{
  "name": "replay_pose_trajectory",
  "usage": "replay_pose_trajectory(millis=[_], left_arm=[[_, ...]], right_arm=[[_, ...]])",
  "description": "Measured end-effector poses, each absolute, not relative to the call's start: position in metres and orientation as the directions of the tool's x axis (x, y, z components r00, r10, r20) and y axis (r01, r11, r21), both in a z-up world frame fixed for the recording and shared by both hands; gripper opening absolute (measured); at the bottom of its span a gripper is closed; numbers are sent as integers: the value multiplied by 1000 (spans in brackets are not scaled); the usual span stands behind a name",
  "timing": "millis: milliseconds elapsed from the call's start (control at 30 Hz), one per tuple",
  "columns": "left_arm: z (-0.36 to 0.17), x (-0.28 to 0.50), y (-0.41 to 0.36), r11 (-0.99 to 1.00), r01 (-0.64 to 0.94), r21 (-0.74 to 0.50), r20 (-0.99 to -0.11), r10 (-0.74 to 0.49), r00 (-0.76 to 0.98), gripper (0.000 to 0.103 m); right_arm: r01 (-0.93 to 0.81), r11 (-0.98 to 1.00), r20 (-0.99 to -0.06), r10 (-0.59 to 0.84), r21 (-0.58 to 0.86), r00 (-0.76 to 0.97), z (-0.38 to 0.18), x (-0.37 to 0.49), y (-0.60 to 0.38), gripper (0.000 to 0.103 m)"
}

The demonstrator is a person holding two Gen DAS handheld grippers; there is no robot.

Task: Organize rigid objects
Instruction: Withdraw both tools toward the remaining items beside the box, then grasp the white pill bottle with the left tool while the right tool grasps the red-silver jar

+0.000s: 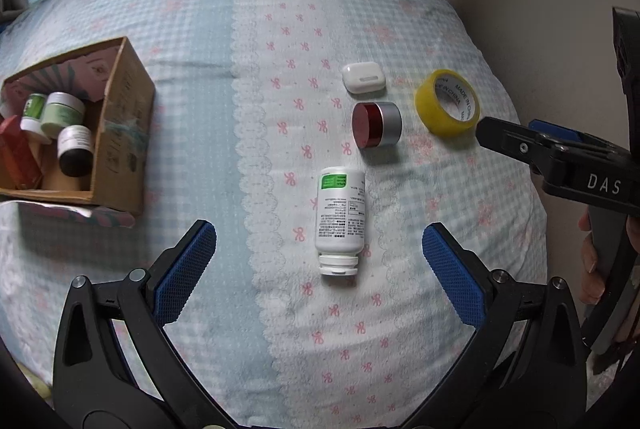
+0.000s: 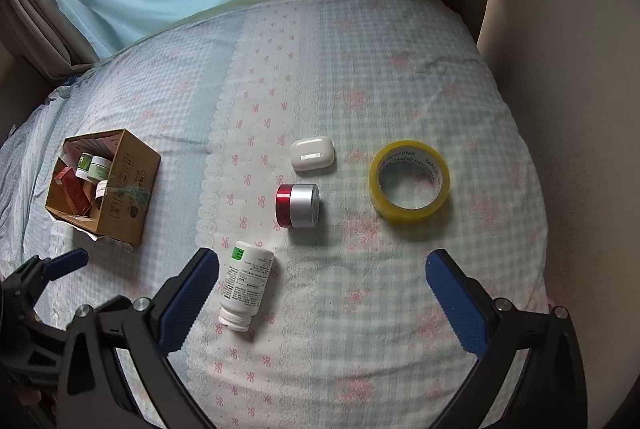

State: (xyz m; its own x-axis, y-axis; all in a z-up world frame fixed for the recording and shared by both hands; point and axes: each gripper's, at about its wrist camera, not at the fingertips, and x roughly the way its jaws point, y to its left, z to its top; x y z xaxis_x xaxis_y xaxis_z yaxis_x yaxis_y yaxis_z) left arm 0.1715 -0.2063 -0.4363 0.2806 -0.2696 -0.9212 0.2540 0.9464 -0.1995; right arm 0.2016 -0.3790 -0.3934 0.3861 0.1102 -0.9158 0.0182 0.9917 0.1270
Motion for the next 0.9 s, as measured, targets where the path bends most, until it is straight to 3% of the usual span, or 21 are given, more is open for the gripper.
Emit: replay_pose_trajectory(millis=[100, 300, 467, 533, 767, 833, 900], left_arm=[[-472, 171, -219, 943, 270, -194, -921, -270, 281, 101], [-529, 180, -240, 939, 301, -166, -920, -257, 294, 87], [-552, 186, -251, 934, 320, -162, -919, -261, 297, 78], [-559, 188, -257, 930, 331, -159, -922, -260, 288, 74], [-573, 192, -272, 920, 357, -163, -930, -264, 256, 55], [-575, 194, -272, 923, 346, -167, -932, -263, 251, 50], [-576, 198, -269, 926, 323, -194, -930, -278, 240, 47]], right_arm=[[2, 991, -923, 123, 133, 365, -423, 218, -375, 103], [-29, 987, -920, 161, 161, 358, -469, 249, -359, 102], [-50, 991, -934, 137, 127, 331, -500, 272, -349, 93], [-45, 990, -940, 138, 131, 312, -511, 279, -348, 83], [-45, 992, -951, 129, 122, 281, -531, 292, -344, 65], [-59, 990, -952, 141, 129, 274, -534, 294, -341, 50], [-70, 989, -950, 148, 133, 276, -534, 294, -338, 46]])
